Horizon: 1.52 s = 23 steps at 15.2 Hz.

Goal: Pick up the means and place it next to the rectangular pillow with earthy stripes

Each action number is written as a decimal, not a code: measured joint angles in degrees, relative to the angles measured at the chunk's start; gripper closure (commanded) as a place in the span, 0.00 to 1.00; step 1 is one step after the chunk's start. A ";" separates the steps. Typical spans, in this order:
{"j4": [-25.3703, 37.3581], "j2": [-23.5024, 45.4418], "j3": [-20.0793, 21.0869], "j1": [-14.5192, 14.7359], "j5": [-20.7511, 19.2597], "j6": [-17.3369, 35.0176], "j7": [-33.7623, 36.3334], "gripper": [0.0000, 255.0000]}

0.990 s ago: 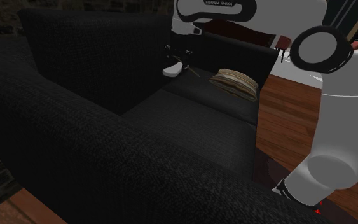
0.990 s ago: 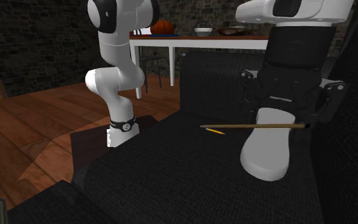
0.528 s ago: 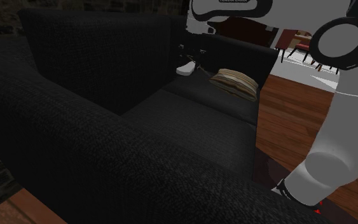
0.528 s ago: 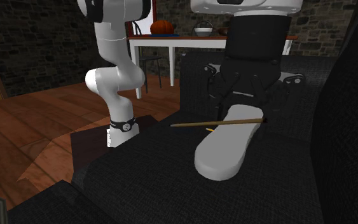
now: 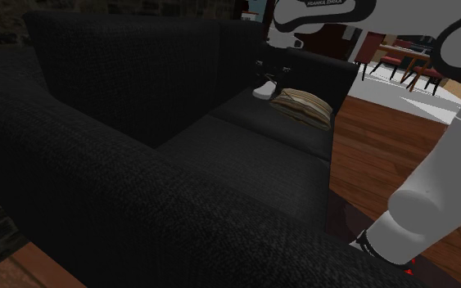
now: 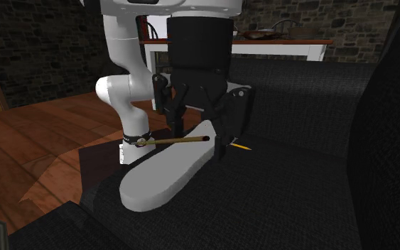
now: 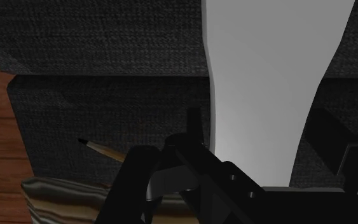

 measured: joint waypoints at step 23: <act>-17.28 -3.29 -3.46 -4.60 0.76 14.23 -7.68 1.00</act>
